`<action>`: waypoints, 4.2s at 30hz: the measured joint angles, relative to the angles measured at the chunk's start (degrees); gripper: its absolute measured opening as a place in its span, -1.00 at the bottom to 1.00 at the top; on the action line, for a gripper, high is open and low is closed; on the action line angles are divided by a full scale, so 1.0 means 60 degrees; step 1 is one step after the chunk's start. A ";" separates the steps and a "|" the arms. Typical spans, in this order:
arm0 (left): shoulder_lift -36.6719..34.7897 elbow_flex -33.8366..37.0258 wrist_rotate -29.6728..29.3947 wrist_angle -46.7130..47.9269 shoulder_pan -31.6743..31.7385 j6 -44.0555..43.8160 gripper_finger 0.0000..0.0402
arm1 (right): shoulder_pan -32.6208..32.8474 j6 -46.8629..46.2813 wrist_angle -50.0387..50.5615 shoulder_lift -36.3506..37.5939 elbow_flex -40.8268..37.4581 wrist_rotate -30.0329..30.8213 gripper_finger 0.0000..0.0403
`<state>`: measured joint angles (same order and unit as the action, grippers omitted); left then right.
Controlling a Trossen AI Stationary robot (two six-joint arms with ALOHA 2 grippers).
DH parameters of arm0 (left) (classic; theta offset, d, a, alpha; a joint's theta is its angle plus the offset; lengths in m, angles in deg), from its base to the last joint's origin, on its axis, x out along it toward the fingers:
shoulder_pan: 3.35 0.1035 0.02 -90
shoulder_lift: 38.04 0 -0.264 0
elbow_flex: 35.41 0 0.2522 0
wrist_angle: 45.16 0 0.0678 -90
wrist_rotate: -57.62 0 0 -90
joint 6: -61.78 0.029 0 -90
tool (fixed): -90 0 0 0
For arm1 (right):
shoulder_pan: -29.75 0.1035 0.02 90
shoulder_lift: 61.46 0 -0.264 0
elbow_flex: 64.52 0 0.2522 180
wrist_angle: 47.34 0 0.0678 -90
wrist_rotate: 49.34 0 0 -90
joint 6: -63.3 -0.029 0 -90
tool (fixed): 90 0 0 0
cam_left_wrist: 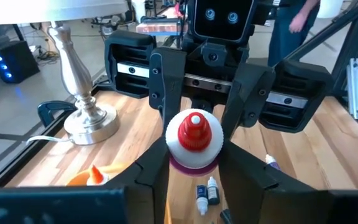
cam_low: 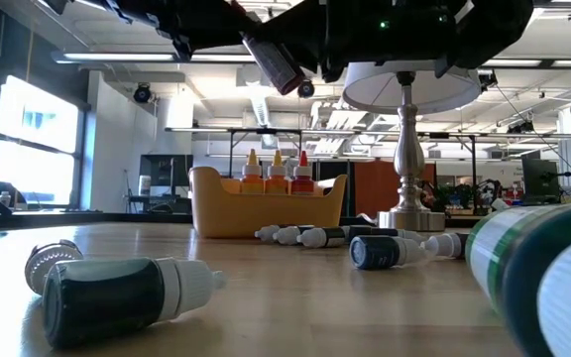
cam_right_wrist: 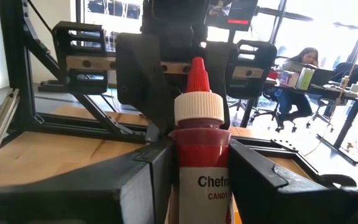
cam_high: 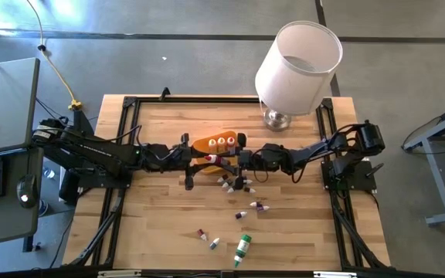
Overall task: Pick & Place food coloring
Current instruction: Put the large red food coloring bottle into the yellow bin
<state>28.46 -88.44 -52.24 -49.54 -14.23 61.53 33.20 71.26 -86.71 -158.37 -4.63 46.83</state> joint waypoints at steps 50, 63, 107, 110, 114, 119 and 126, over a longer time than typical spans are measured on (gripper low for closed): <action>0.0000 -0.0026 0.0319 -0.0543 0.0008 0.0444 -0.01 | -0.0073 -0.0052 0.0743 -0.0022 -0.0004 -0.0103 -0.31; 0.0677 -0.0025 0.0369 -0.1571 0.0005 0.0608 0.00 | -0.0073 -0.0084 0.0245 -0.0026 -0.0022 -0.0552 -0.31; 0.0701 -0.0007 -0.1257 -0.1328 0.0001 0.0477 -0.50 | -0.0062 0.0214 0.0786 -0.0011 0.0004 0.0396 -0.14; 0.0649 -0.0014 -0.2038 -0.0992 -0.0003 0.0329 -0.50 | -0.0062 0.0423 0.1475 -0.0011 0.0004 0.0950 -0.09; 0.0488 -0.0026 -0.2871 -0.0162 0.0011 -0.0330 -0.51 | -0.0055 0.0428 0.2548 -0.0011 0.0000 0.1726 -0.07; 0.0612 0.0017 -0.3706 0.1557 0.0005 -0.2094 -0.51 | -0.0004 0.0321 0.3853 -0.0011 -0.0004 0.2252 -0.07; 0.1288 0.1075 -0.4359 -0.0059 0.0191 -0.2764 -0.51 | 0.0288 0.0376 0.3792 -0.0011 -0.0007 0.2273 -0.07</action>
<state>36.19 -81.99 -78.40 -49.90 -13.08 44.94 34.92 73.52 -63.96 -158.43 -4.67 60.47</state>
